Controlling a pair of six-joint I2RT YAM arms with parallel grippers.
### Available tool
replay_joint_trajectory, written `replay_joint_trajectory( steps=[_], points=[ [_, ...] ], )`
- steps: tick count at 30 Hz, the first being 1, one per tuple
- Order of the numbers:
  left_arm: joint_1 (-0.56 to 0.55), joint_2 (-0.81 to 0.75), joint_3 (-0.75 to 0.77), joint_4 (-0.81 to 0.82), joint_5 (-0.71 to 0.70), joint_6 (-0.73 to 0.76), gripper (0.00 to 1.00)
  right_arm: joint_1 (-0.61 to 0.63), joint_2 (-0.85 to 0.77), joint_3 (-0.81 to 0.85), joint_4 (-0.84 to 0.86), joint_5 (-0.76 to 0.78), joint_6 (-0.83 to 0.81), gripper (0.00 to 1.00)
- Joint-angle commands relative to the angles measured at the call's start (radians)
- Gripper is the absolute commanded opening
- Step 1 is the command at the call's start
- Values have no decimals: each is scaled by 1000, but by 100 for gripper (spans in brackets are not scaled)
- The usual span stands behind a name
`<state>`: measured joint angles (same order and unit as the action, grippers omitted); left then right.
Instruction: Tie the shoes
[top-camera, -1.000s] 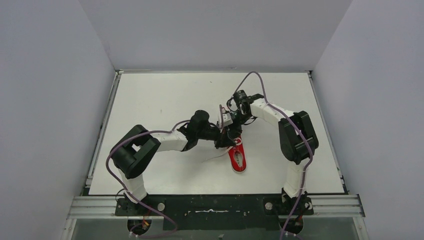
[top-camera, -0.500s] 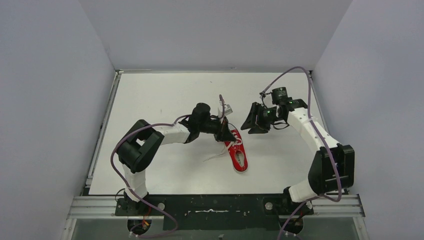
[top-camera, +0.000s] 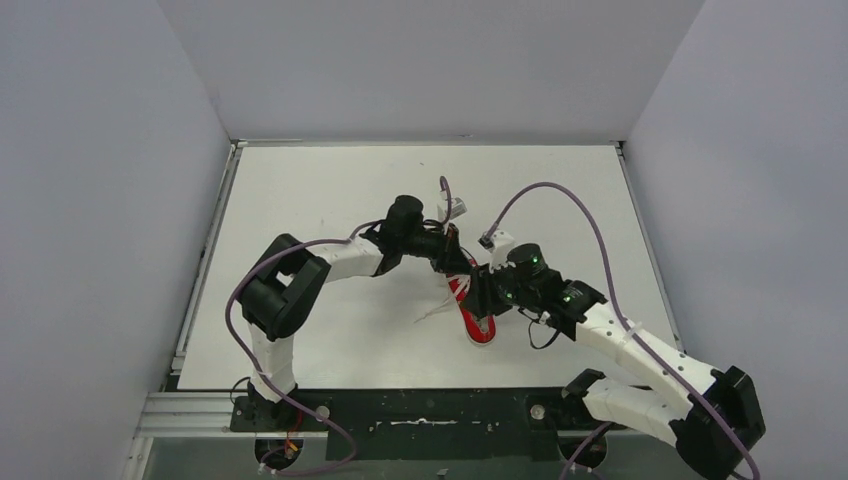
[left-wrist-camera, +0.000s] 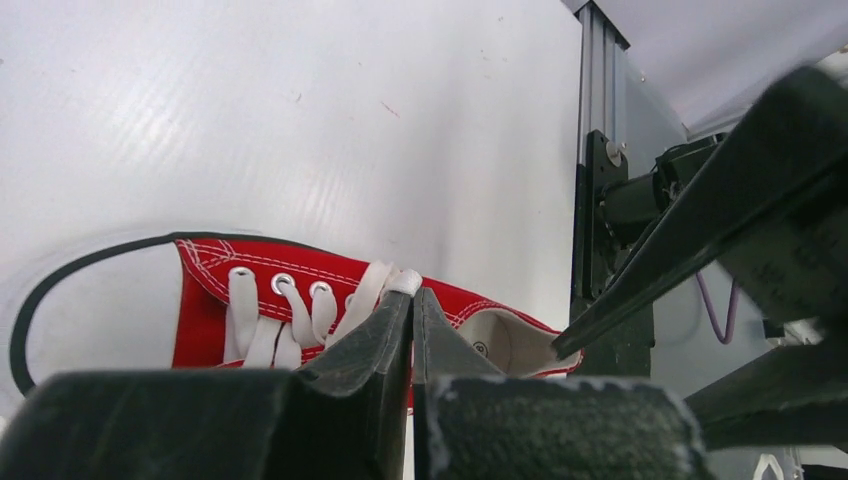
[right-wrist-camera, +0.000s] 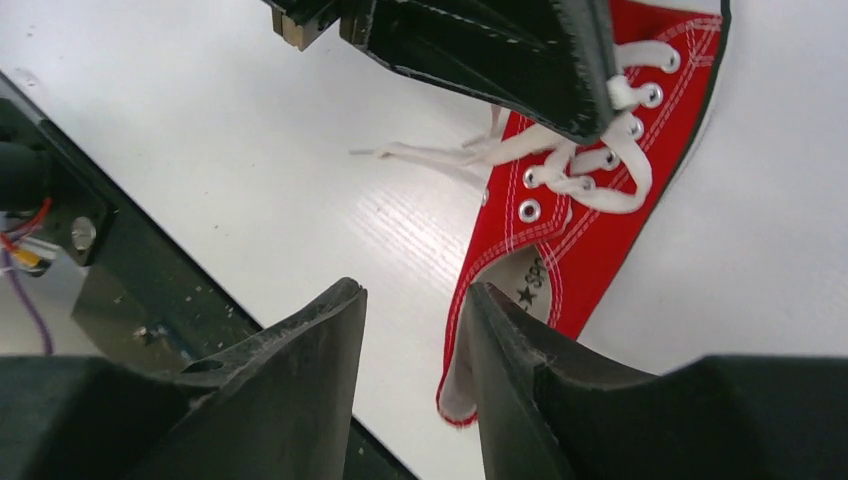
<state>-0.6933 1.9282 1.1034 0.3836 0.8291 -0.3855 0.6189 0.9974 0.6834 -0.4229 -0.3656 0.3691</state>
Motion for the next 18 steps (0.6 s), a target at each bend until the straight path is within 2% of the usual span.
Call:
replay_joint_trajectory(
  steps=[1,4,7,13,18],
  points=[
    [26,31,72,1,74,-41,0,118,79,-30,337,218,-69,42],
    [33,43,90,-16,98,-47,0,211,188,20,395,329,-151,41],
    [35,58,123,-63,118,-35,0,251,303,75,415,408,-243,40],
    [49,60,139,-106,136,-20,0,267,433,157,443,537,-391,44],
    [54,69,146,-83,146,-46,0,267,486,153,465,546,-480,43]
  ],
)
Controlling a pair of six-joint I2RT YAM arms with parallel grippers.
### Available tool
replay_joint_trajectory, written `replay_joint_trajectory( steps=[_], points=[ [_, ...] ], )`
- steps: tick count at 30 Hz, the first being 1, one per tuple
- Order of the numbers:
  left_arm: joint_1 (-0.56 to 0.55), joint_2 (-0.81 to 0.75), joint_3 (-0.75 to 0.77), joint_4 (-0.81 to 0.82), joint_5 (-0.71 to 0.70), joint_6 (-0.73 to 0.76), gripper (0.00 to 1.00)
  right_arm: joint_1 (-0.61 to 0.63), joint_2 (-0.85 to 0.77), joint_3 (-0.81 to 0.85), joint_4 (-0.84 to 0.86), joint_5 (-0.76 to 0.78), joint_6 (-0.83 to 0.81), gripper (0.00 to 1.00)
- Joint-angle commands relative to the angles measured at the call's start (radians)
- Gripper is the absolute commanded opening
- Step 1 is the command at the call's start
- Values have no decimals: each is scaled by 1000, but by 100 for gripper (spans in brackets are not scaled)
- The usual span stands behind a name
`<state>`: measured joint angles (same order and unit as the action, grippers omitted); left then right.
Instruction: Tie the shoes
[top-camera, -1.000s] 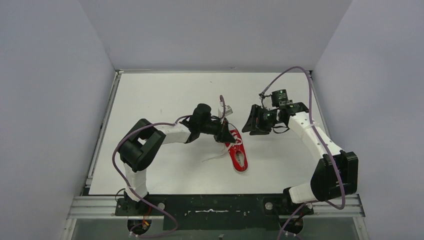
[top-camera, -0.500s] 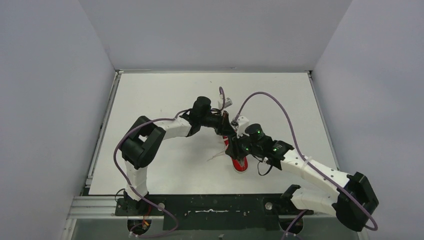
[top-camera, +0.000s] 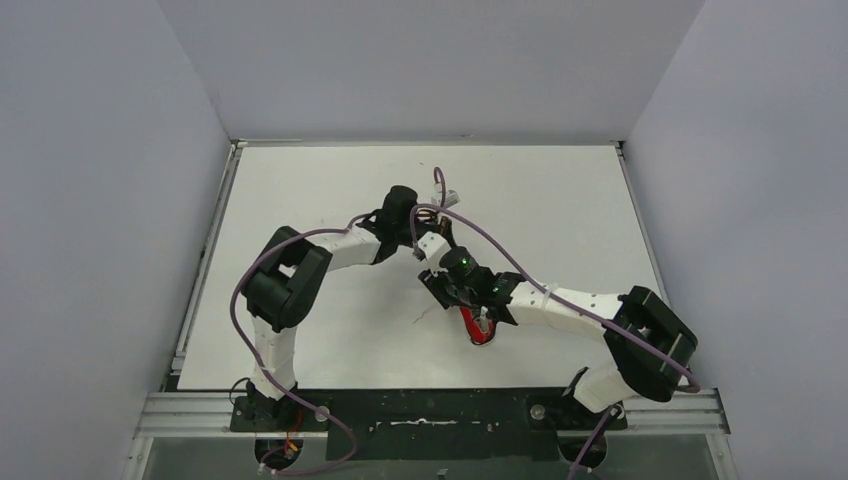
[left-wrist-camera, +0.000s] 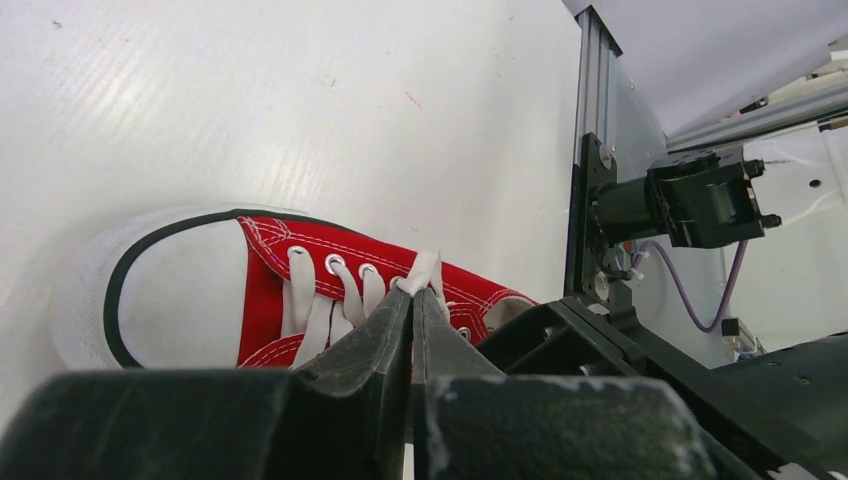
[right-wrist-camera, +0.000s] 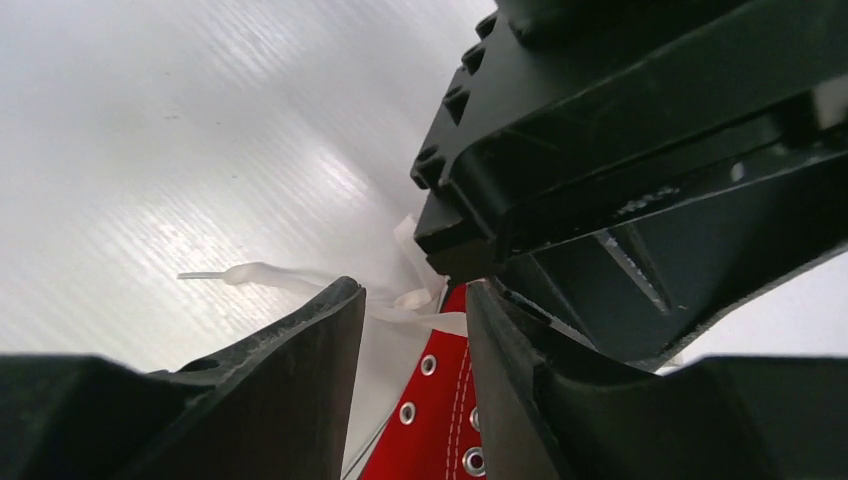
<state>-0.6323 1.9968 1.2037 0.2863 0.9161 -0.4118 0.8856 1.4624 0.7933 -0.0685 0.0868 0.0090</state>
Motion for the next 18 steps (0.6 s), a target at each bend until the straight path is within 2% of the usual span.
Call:
replay_joint_trajectory(
  steps=[1,12,15,18],
  points=[
    [-6,4,48,16,59,-21,0,1,25,41,113,98,-134,43],
    [-13,31,32,103,80,-94,0,2,119,37,185,117,-201,38],
    [-15,24,18,115,70,-99,0,1,144,41,225,123,-193,29],
    [-10,8,-2,120,57,-95,0,-1,154,55,226,120,-186,10]
  ],
)
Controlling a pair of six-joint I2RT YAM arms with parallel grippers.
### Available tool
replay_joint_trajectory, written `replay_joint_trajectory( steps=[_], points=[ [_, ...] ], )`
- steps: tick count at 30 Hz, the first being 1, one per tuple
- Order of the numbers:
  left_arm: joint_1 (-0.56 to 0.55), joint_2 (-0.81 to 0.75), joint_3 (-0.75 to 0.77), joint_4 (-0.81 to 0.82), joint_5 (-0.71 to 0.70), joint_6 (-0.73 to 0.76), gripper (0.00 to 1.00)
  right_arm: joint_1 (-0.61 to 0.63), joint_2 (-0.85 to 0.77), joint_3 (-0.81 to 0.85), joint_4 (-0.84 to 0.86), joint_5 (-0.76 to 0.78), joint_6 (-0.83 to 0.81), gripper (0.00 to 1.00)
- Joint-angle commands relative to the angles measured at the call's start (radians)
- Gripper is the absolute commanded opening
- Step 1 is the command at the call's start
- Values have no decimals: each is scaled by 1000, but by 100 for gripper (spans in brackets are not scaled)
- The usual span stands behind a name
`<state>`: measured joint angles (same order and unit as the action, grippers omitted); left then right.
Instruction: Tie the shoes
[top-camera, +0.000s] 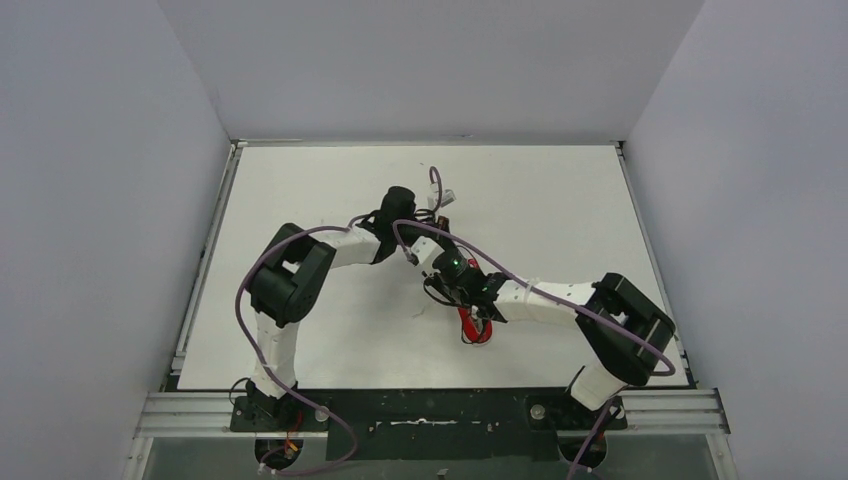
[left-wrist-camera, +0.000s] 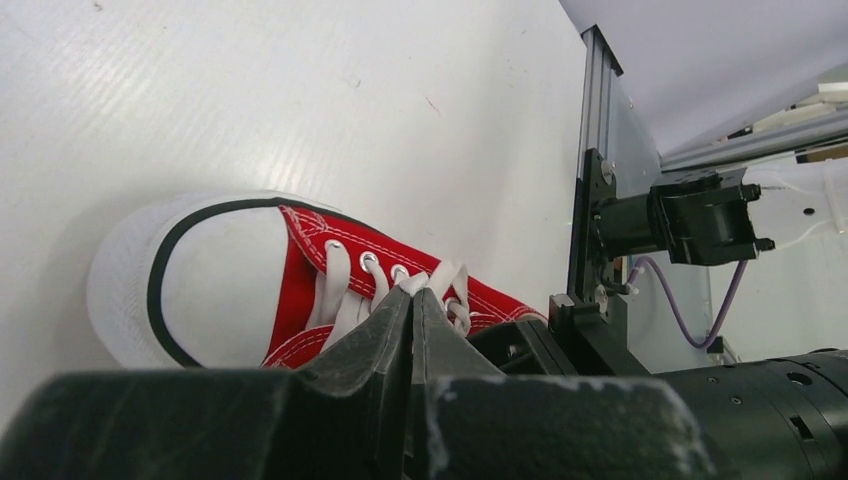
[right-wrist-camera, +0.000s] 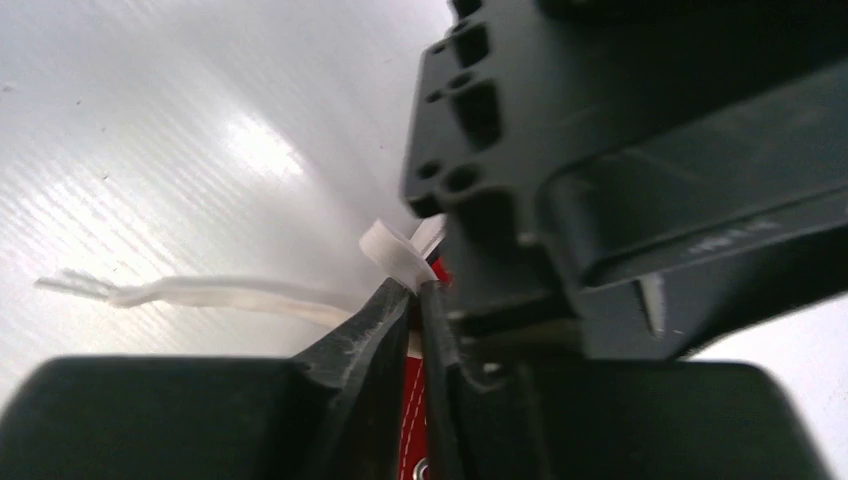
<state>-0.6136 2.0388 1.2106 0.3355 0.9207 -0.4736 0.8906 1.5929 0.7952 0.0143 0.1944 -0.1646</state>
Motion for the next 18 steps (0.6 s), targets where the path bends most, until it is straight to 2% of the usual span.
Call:
replay_joint_trajectory(
  steps=[1,2,5,9,13,16,18],
  points=[
    [-27,-37,-14,70,53,-33,0,-10,20,56,140,-3,-9,4],
    [-26,-42,-18,65,52,-31,0,-14,14,57,132,-14,-2,0],
    [-25,-52,-26,48,49,-25,0,-21,-22,62,85,-83,30,0],
    [-25,-74,-37,48,41,-34,0,-43,-122,69,-54,-272,143,0],
    [-26,-81,-31,44,35,-53,0,-91,-186,57,-90,-456,322,0],
    [-28,-85,-29,50,26,-64,0,-150,-178,108,-197,-613,470,0],
    [-28,-80,-20,48,24,-71,0,-196,-167,165,-337,-691,588,0]
  ],
)
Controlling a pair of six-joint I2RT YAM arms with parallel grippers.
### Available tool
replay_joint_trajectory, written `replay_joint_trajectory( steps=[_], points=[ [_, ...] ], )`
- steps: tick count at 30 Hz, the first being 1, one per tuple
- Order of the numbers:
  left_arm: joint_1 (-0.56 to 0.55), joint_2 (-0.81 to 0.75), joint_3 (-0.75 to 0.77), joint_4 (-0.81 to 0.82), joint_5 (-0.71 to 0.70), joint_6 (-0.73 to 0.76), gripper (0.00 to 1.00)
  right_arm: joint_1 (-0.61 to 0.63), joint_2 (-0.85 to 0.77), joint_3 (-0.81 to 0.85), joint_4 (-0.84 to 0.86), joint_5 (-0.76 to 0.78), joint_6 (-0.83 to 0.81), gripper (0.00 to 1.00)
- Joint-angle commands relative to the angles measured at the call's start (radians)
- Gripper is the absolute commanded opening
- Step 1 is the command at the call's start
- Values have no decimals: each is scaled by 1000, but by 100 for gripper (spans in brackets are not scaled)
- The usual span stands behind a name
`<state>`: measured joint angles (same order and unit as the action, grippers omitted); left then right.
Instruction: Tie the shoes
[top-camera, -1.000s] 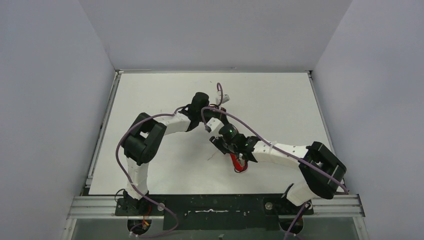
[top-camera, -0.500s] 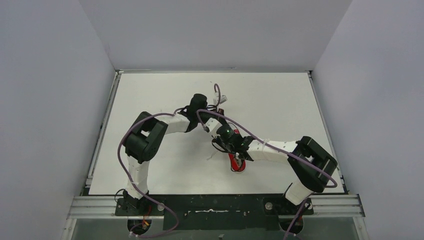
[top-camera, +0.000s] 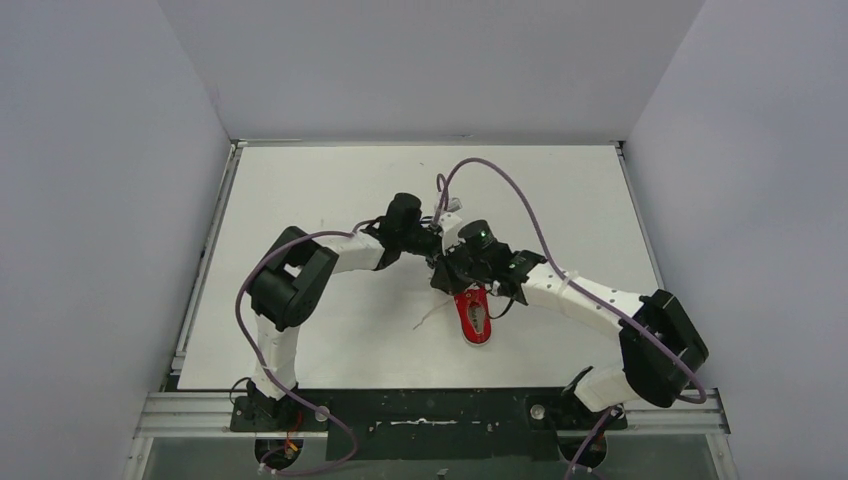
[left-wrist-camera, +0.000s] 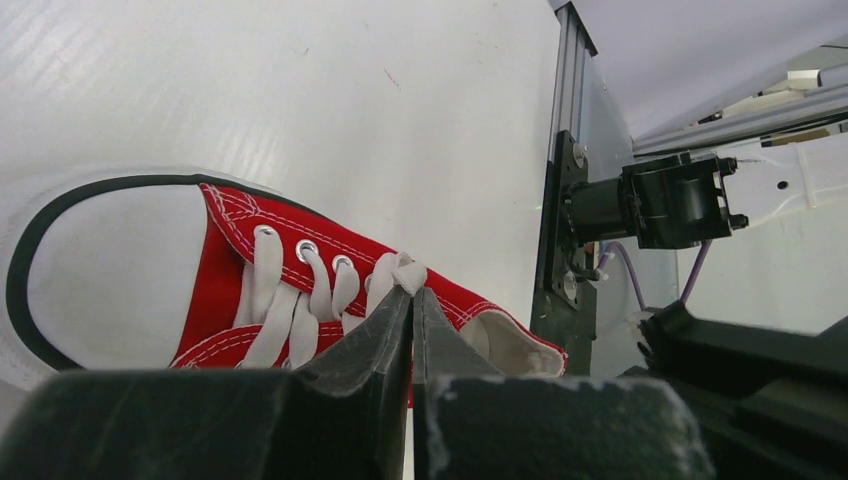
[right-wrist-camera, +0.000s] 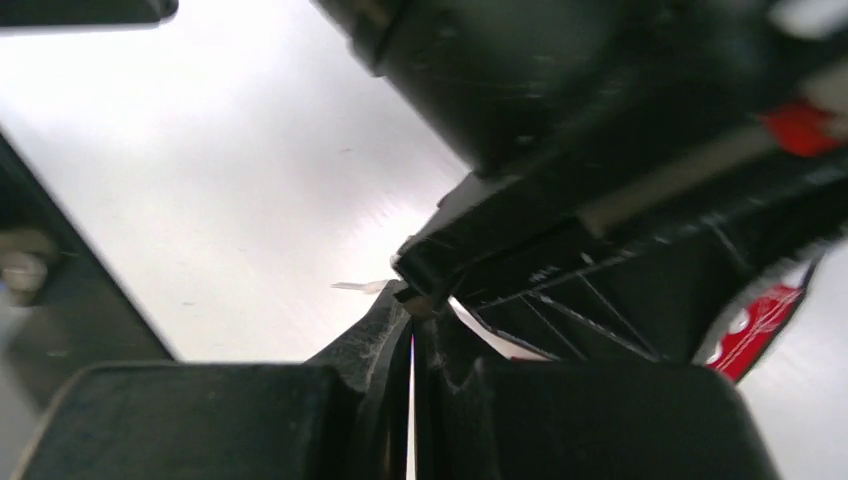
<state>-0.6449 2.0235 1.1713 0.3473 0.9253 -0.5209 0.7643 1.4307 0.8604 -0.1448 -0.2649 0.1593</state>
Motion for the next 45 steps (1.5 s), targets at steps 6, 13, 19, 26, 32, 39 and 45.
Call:
replay_joint_trajectory(
  steps=[6,13,19,26,32,39,45],
  points=[
    [4,-69,6,54,1,-54,0,-214,7,238,-730,-347,346,0],
    [10,-79,-19,52,-20,-62,0,-350,27,341,-1140,-187,198,0],
    [16,-66,-24,71,-23,-83,0,-412,195,375,-1105,-87,133,6],
    [26,-68,-33,74,-13,-96,0,-421,295,311,-987,-81,110,13],
    [25,-70,-31,82,-13,-107,0,-444,170,318,-927,-161,34,39],
    [27,-78,-34,96,2,-123,0,-444,-80,-38,-115,-458,104,42],
    [28,-87,-42,84,12,-123,0,-444,-18,-45,-64,-477,66,39]
  ],
)
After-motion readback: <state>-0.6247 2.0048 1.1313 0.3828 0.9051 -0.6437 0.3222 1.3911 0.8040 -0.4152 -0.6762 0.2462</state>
